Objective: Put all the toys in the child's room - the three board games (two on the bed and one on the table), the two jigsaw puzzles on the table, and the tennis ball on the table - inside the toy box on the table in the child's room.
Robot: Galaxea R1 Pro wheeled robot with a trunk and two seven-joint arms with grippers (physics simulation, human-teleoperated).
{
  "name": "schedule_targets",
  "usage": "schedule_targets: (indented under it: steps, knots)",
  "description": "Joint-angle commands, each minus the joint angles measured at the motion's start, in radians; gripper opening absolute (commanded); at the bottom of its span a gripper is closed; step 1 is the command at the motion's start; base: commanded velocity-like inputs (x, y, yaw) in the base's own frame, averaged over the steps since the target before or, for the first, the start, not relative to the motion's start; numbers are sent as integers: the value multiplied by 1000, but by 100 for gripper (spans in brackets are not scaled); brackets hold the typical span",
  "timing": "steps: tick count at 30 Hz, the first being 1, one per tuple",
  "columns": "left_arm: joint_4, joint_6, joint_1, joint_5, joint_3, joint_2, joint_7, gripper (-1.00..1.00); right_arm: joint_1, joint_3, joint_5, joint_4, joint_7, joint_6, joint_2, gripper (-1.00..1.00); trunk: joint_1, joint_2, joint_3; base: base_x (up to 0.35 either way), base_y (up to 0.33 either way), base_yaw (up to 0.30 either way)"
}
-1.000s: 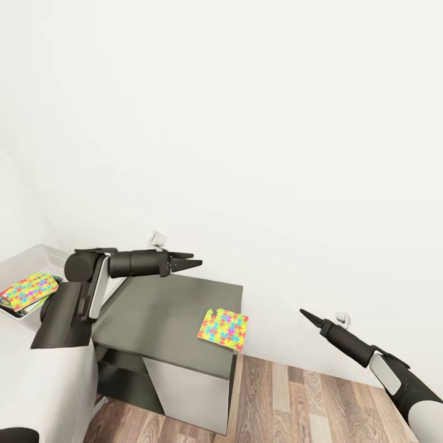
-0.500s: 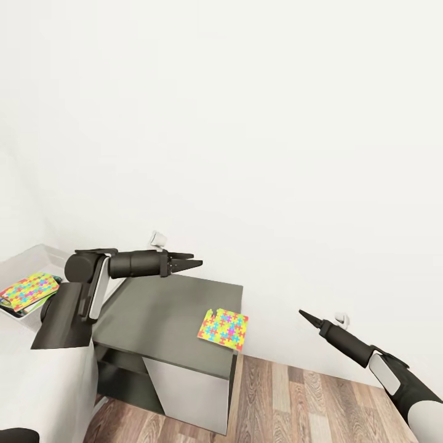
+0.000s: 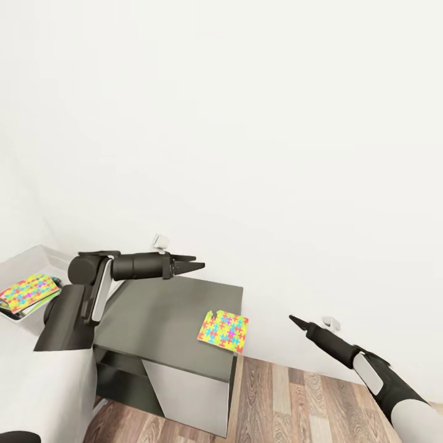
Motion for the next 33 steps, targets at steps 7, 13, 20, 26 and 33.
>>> schedule_targets:
  steps: [7, 13, 20, 26, 33]
  knots:
    - [0, 12, 3, 8, 3, 0, -7, 100, 0, 21, -2, -2, -81, 78, 32, 100, 1, -2, -2, 8, 0, 0]
    - [0, 13, 3, 8, 3, -2, -9, 100, -6, 17, -9, -3, -96, 205, 37, 100, 1, -2, -2, 1, 0, 0]
    - [0, 13, 3, 10, 1, -3, -12, 100, -9, 13, -14, -2, -117, 239, 38, 100, 1, -2, -2, 0, 0, 0]
    - [0, 13, 3, 12, -3, -11, -30, 100, -9, 14, -8, -2, -122, 250, 39, 100, 1, -2, -2, 0, 0, 0]
    - [0, 13, 3, 12, -5, -12, -92, 100, -9, 14, -15, -3, -116, 257, 32, 100, 1, -2, -2, 0, 0, 0]
